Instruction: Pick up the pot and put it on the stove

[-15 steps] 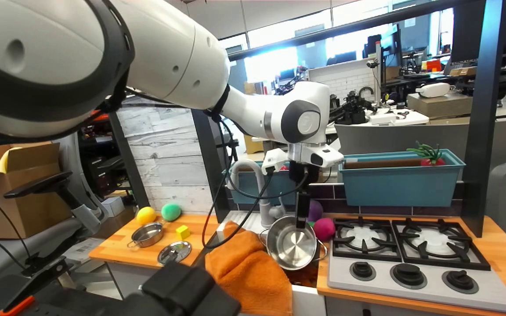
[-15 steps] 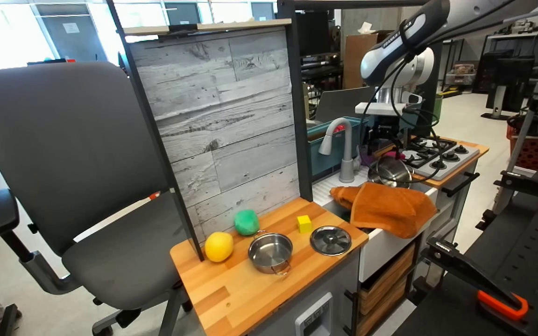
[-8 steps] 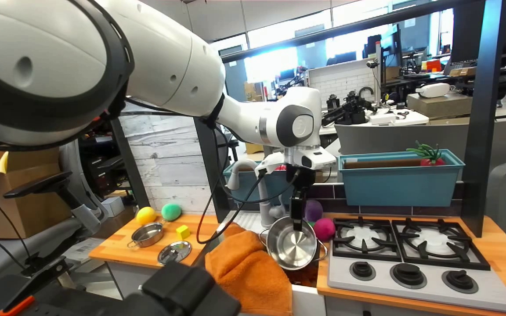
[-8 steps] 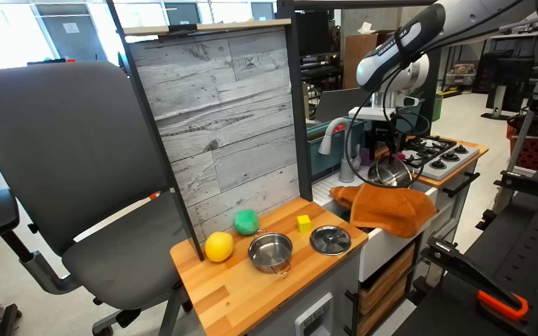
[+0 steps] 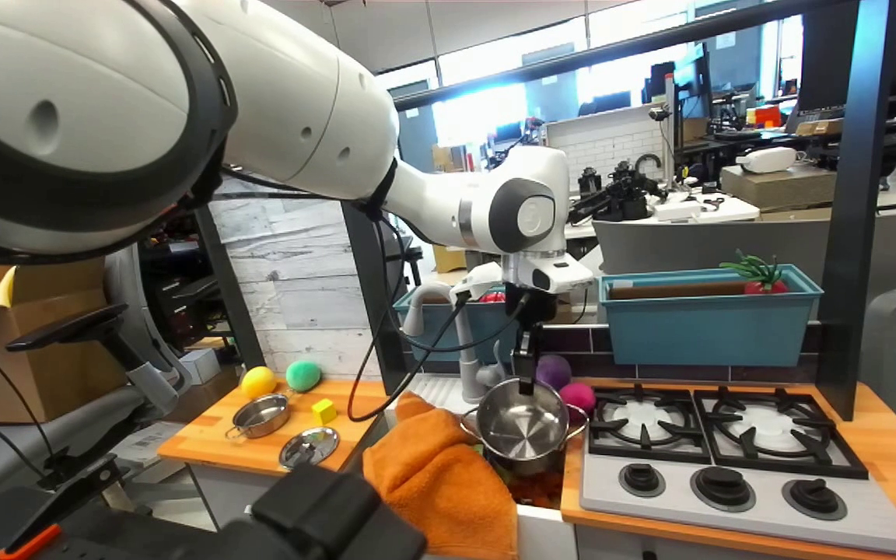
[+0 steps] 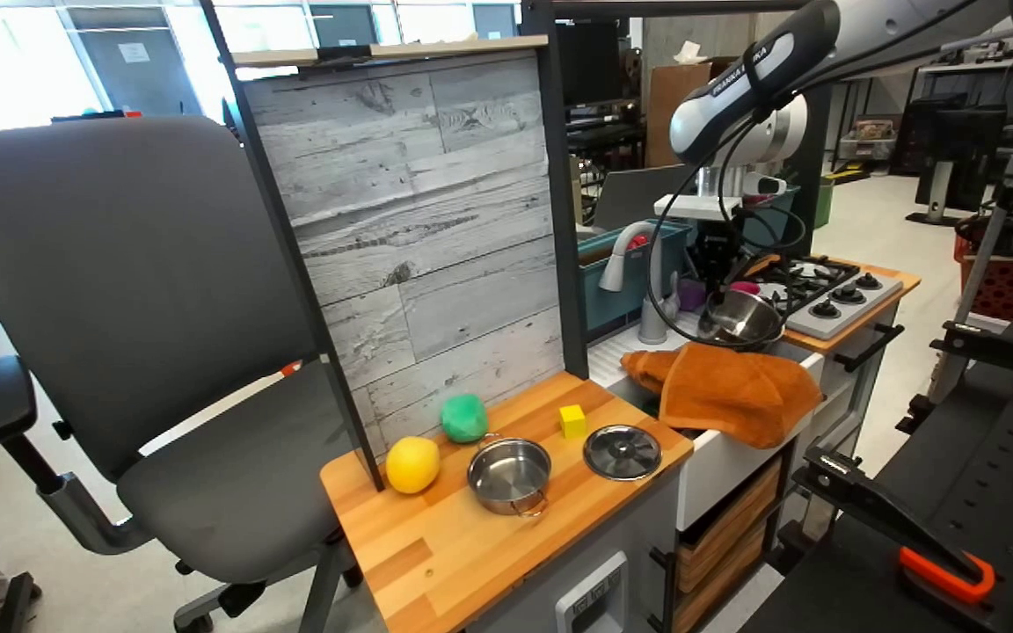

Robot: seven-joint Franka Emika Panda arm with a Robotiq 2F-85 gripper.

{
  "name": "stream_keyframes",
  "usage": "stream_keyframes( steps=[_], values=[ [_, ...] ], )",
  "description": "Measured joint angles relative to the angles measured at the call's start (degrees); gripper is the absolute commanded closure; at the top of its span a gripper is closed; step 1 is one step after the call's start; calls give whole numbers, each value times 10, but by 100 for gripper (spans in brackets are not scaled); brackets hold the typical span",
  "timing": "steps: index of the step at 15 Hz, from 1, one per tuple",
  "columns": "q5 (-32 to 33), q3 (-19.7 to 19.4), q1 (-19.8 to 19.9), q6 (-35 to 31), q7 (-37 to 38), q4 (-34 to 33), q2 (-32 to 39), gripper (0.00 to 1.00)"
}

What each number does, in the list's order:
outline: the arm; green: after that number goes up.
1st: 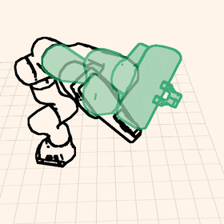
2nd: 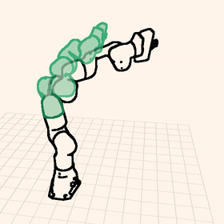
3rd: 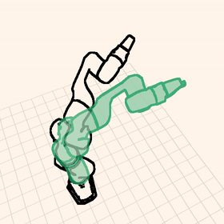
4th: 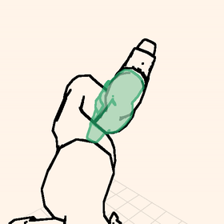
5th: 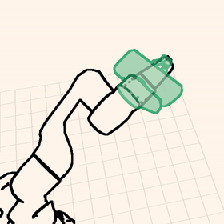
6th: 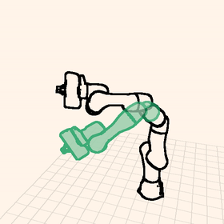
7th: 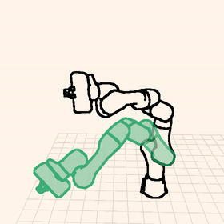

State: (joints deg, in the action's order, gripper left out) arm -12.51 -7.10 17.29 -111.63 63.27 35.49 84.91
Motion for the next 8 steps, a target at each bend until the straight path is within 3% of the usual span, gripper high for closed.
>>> stream_keyframes(
  steps=[8],
  values=[
    [-3,36,16,179,-131,-14,-22,98]
  ],
)
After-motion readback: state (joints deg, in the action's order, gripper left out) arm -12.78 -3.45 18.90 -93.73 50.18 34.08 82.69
